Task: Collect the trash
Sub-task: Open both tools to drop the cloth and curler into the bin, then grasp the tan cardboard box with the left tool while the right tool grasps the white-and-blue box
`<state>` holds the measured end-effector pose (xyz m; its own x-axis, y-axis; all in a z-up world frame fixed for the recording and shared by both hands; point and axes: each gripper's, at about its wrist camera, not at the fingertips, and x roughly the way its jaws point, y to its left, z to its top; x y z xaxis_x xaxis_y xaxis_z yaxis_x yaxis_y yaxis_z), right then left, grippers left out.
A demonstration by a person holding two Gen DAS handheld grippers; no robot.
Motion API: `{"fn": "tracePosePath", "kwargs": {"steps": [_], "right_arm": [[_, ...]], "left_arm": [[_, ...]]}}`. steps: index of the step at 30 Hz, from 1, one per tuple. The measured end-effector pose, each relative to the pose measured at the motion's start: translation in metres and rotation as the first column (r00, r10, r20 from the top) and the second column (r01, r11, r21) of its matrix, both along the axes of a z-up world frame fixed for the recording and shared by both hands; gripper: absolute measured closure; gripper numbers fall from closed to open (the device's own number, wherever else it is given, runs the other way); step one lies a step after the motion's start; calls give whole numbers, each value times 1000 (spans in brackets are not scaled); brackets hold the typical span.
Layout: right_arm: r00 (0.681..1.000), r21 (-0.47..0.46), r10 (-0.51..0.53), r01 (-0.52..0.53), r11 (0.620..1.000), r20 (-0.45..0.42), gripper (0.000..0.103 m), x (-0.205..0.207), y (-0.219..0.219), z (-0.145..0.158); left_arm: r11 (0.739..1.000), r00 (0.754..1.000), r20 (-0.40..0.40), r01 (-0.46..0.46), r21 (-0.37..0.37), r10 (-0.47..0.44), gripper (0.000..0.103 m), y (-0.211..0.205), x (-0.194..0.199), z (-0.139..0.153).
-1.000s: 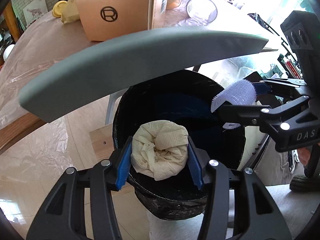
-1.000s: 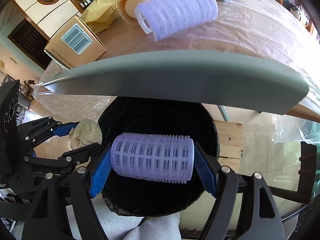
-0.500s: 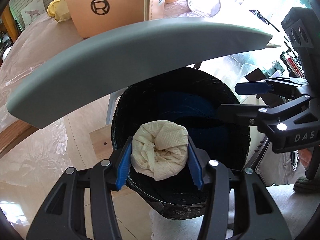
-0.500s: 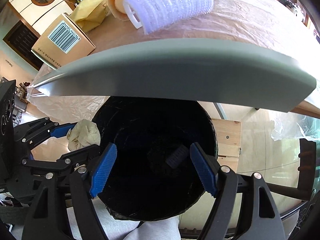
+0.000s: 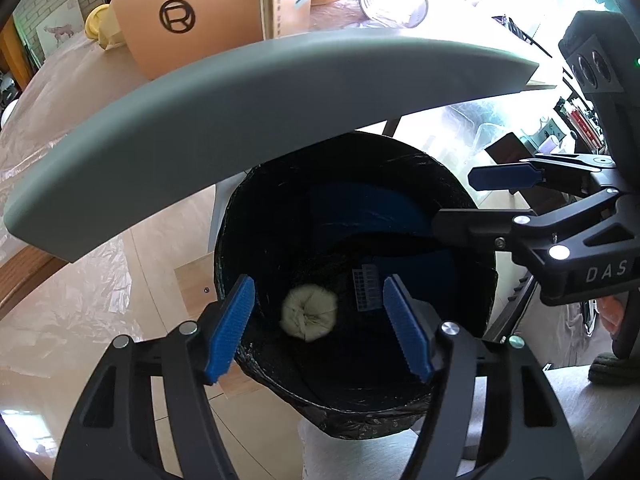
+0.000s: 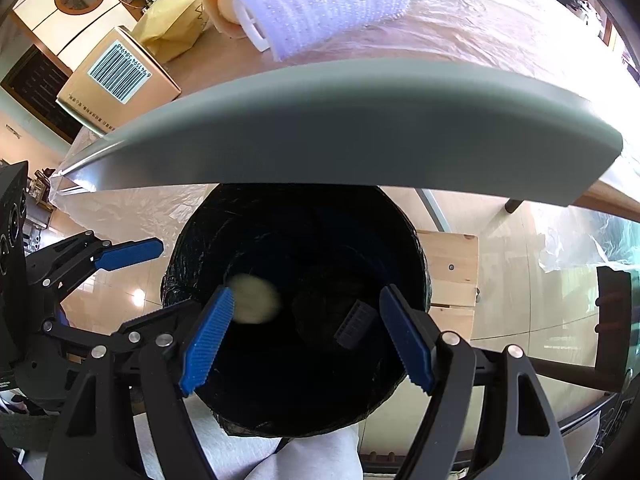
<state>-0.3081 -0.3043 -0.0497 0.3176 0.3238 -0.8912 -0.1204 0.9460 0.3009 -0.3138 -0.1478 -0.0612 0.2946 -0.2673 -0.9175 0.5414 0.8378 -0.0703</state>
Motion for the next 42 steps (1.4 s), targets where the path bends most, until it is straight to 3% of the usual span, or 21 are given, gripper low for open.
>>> {"fn": "tracePosePath", "kwargs": {"steps": [6, 10, 13, 15, 17, 20, 22, 23, 26, 27, 30, 35, 39, 42], "right_arm": [[998, 0, -2, 2, 1000, 67, 26, -11, -11, 25], [982, -5, -39, 40, 999, 185, 17, -22, -34, 68], [947, -6, -89, 95, 995, 307, 10, -27, -52, 112], [896, 6, -129, 140, 990, 424, 6, -31, -63, 150], [829, 23, -161, 176, 984, 535, 4, -37, -69, 183], [639, 59, -214, 255, 965, 739, 4, -49, -77, 241], [570, 84, -248, 298, 951, 783, 4, -49, -79, 259], [568, 92, -265, 314, 945, 779, 4, -43, -81, 264], [677, 55, -241, 284, 957, 695, 4, -5, -83, 263], [731, 26, -195, 236, 971, 654, 4, 15, -81, 257], [796, -61, -123, 196, 979, 593, 4, 52, -79, 237], [871, -184, -4, 108, 977, 491, 4, 113, -65, 199], [927, -213, 41, 42, 976, 373, 4, 152, -55, 158], [947, -241, 72, 6, 970, 312, 4, 166, -49, 137]], "left_arm": [[1000, 1000, 21, -14, -9, 14, 35, 10, -3, 13], [999, 997, 72, -30, -34, 33, 27, 23, -10, 40], [996, 988, 145, -51, -78, 62, 21, 32, -13, 76], [991, 969, 223, -81, -107, 103, 18, 39, -13, 104], [982, 942, 300, -109, -151, 151, 7, 46, -10, 135], [955, 861, 442, -150, -255, 253, 2, 57, -6, 182], [941, 853, 436, -167, -295, 288, 2, 58, 5, 194], [937, 871, 398, -173, -303, 289, 2, 57, 15, 194], [937, 891, 354, -179, -301, 284, 2, 52, 26, 186], [942, 901, 344, -163, -294, 263, 2, 49, 30, 182], [957, 920, 325, -140, -255, 221, 2, 36, 31, 172], [966, 946, 263, -133, -224, 191, 2, 22, 33, 141], [977, 960, 229, -120, -175, 159, 2, 14, 43, 111], [986, 968, 220, -91, -137, 120, 2, 10, 49, 97]]}}
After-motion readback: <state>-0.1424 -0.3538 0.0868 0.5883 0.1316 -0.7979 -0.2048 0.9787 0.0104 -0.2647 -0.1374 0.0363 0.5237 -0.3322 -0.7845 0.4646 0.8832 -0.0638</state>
